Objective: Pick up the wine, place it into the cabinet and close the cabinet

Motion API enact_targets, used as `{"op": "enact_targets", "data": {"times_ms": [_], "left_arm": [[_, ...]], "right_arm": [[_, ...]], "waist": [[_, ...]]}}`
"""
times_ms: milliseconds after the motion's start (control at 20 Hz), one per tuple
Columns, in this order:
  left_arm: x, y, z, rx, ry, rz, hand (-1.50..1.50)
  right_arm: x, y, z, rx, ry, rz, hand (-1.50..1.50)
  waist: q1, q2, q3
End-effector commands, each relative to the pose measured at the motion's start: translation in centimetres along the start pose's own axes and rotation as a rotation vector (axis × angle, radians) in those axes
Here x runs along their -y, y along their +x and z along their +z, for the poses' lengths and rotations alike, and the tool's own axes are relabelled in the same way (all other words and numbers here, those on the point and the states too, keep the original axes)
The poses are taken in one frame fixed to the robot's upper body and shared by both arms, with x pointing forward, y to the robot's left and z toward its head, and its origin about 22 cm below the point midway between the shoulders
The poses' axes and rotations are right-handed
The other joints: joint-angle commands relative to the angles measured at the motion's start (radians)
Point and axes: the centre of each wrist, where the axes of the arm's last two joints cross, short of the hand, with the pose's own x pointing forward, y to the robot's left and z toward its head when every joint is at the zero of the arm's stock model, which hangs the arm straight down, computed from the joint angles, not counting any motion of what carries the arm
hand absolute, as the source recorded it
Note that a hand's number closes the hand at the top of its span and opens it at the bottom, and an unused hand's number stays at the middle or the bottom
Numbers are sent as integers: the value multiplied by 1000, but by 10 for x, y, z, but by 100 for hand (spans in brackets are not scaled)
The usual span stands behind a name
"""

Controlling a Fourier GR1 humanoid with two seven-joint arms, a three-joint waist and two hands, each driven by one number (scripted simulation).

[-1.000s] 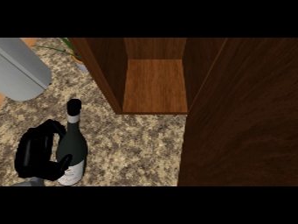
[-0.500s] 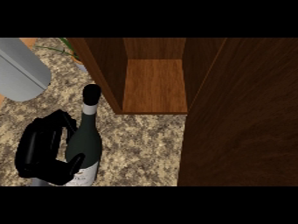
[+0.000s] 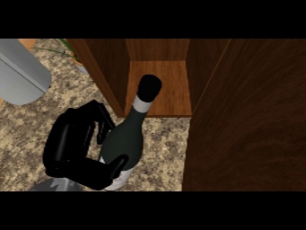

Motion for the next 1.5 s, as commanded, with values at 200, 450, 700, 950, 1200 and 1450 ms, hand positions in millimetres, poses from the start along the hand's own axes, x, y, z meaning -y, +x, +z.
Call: {"op": "enact_targets", "data": {"times_ms": [200, 450, 700, 950, 1200, 1450], "left_arm": [[64, 11, -28, 17, 2, 22, 150], [88, 9, -43, -1, 31, -13, 150], [101, 18, -43, -5, 55, -19, 150], [105, 15, -70, 21, 69, -65, 150], [93, -4, -74, 9, 86, -75, 150], [98, -32, -62, -3, 138, -46, 150]], "right_arm": [[-13, 19, 9, 55, 32, -79, -150], [-7, 9, -8, 43, 39, -72, -150], [0, 9, 6, 35, 34, -57, -150], [13, 0, 10, 52, 34, -50, -150], [7, 27, 9, 67, 36, -34, -150], [-1, 30, 23, 48, 51, -40, -150]], "waist": [[-2, 0, -1], [1, 2, 0], [2, 0, 0], [-2, 1, 0], [-1, 2, -1], [-10, 2, -1]]}}
